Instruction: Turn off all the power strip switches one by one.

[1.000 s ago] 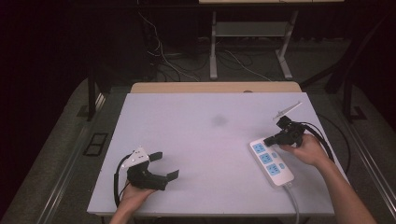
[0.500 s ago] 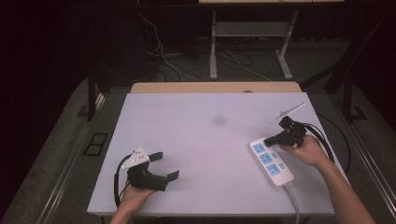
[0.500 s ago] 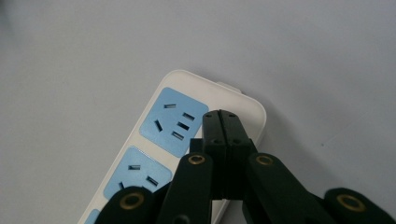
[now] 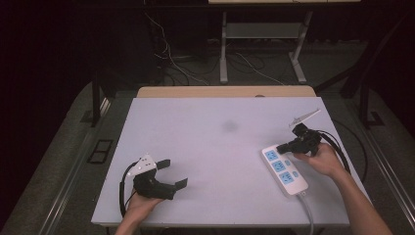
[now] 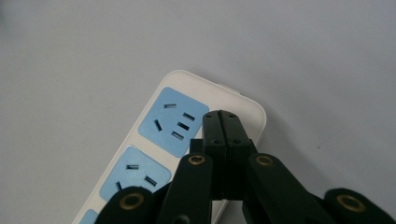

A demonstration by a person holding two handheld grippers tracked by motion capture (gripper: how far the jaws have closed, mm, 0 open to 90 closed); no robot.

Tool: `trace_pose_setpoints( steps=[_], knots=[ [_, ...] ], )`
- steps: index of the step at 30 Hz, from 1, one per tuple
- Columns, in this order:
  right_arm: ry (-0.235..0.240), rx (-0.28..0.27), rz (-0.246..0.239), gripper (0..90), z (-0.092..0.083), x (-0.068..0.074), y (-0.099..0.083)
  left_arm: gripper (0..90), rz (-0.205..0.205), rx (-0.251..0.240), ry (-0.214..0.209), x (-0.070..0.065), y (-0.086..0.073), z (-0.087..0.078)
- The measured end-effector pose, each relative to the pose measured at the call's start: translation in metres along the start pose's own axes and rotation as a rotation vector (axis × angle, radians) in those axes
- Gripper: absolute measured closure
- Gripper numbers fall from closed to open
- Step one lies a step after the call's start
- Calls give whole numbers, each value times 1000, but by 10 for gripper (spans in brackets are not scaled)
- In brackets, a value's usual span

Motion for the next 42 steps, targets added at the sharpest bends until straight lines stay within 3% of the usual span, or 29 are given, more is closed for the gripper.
trace_pose_setpoints(
  steps=[13, 21, 27, 34, 42],
  knots=[
    [-32, 13, -6, 900, -7, 1, 1, 0, -1, -3, -3, 0, 0, 0],
    [-45, -40, 9, 900, -17, 1, 4, 0, -2, -1, -3, 0, 0, 0],
    [-82, -99, 57, 897, -29, 3, 6, 0, -1, -4, -6, -1, 1, 0],
    [-107, -178, 103, 784, -41, 12, 9, 0, -3, -11, -10, -2, 1, 0],
    [-103, -283, 155, 554, -51, 31, 7, 0, -6, -15, -8, -2, 2, -2]
  ],
)
Point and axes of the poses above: each handheld gripper's, and its own axes: z roughly forward along the jaws, y roughly out of its top, x roughly to its left, the point moved 7 cm from there along z, roughly forward along the jaws, and after that the axes turned 5 degrees about y, right-handed, at the moved point
